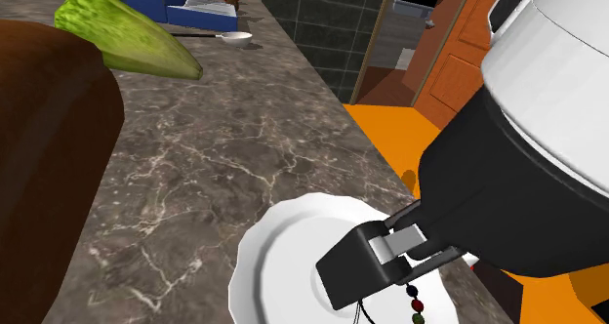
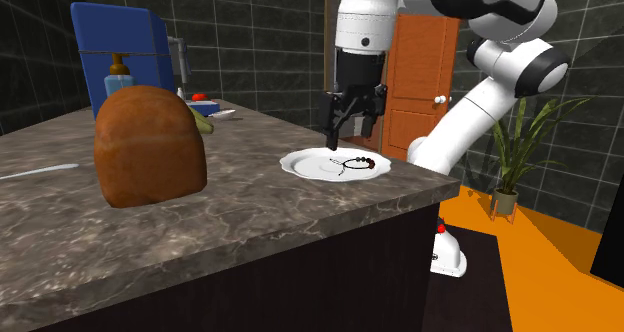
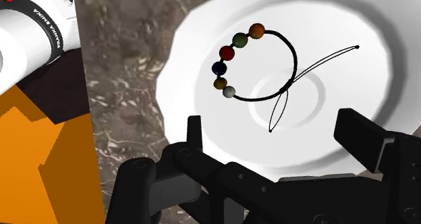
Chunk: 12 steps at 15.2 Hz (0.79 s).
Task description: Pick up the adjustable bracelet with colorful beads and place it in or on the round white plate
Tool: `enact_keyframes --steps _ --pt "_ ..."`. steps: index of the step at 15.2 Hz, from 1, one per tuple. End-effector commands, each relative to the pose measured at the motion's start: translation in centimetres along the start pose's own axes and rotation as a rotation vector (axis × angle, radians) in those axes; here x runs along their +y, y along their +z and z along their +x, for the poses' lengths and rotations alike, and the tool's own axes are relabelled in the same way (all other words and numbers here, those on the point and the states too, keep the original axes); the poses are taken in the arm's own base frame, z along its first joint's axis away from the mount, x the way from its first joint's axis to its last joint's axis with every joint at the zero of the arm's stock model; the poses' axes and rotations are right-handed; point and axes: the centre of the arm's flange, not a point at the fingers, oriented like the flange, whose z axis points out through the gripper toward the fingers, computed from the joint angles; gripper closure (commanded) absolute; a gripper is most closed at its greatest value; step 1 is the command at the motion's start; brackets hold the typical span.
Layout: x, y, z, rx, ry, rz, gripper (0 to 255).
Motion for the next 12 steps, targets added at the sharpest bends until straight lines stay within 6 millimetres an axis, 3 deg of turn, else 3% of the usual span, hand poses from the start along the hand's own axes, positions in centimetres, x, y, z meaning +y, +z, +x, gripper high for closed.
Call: enact_keyframes --steps 1,4,11,12 --pt "0.0 1.1 -0.1 0.003 0.004 -0.001 0" --pt "0.0 2.4 -0.1 0.003 0.004 -0.001 0" --pt "0.0 2.4 -0.1 0.003 0.004 -0.001 0" --pt "0.0 2.4 -0.1 0.003 0.004 -0.001 255"
